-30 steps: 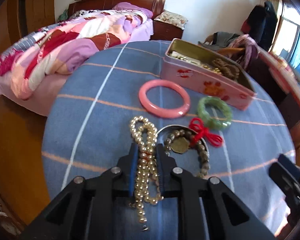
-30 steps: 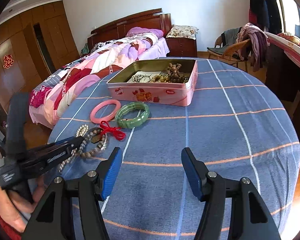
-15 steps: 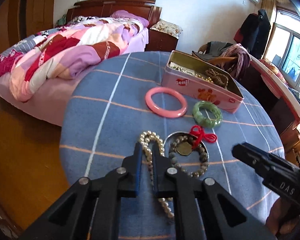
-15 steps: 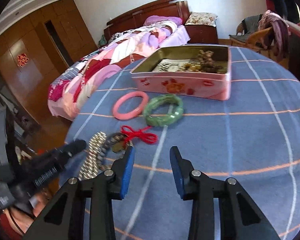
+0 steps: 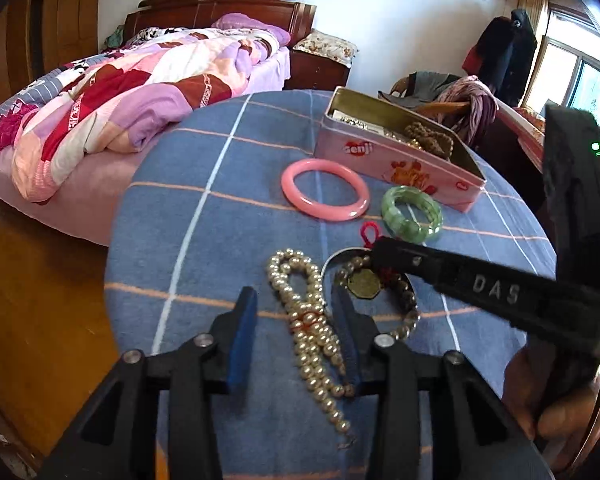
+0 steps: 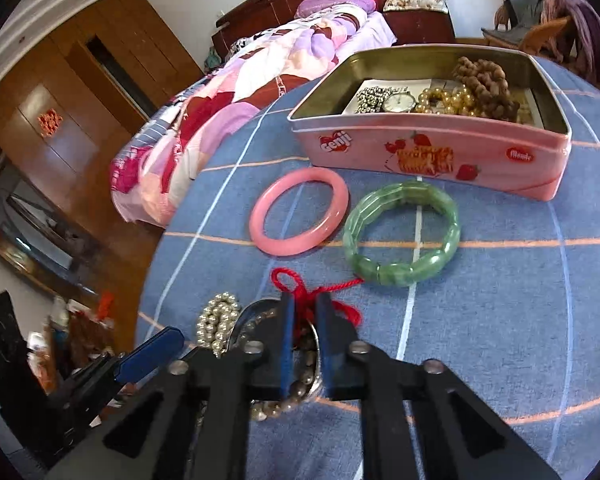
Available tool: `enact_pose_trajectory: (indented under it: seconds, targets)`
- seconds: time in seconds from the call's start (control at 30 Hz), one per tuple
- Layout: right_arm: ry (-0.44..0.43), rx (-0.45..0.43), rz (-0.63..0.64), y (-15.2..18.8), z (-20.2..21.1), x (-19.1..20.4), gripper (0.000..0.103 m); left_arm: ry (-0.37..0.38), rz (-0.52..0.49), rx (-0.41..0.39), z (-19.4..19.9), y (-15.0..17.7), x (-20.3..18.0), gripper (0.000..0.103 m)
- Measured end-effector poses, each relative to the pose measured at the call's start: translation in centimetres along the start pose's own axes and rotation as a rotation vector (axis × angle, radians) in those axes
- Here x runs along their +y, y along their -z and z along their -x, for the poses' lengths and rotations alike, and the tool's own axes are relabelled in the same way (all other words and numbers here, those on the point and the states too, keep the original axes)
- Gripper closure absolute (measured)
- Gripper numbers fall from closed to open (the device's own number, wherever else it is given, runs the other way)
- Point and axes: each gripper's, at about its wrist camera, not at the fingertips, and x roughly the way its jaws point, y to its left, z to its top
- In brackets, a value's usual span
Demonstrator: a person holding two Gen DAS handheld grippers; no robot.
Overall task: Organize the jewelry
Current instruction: 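Grasp the red string of the coin bracelet with the right tool while the left tool holds the pearls, then lift the pearl necklace and red-string bracelet off the table with both tools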
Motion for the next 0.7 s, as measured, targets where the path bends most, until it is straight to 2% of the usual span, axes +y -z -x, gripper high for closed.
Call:
enact_pose_trajectory:
  seconds: [0.1, 0.27, 0.43, 0.6, 0.7]
  targets:
    - [-0.018, -0.067, 0.003, -0.3, 1.9, -0.1, 0.103, -0.018, 0.001, -0.005, 0.3, 0.0, 0.4, 0.053]
    - [0.005, -0.141, 0.018, -0.6, 5.1, -0.2, 0.103, -0.027, -0.002, -0.003, -0.2, -0.3, 0.3, 0.053]
    - [0.060, -0.231, 0.041, -0.4, 8.9, -0.5, 0.103, -0.086, -0.045, 0.001, -1.0, -0.9, -0.8, 0.053]
    - [0.083, -0.264, 0.024, 0.2, 10.7, -1.6, 0.103, -0.110, -0.050, 0.011, -2.0, -1.3, -1.0, 0.056]
    - [0.087, -0.255, 0.013, 0.4, 10.8, -2.0, 0.103, -0.133, -0.033, 0.037, -2.7, -1.7, -1.2, 0.060]
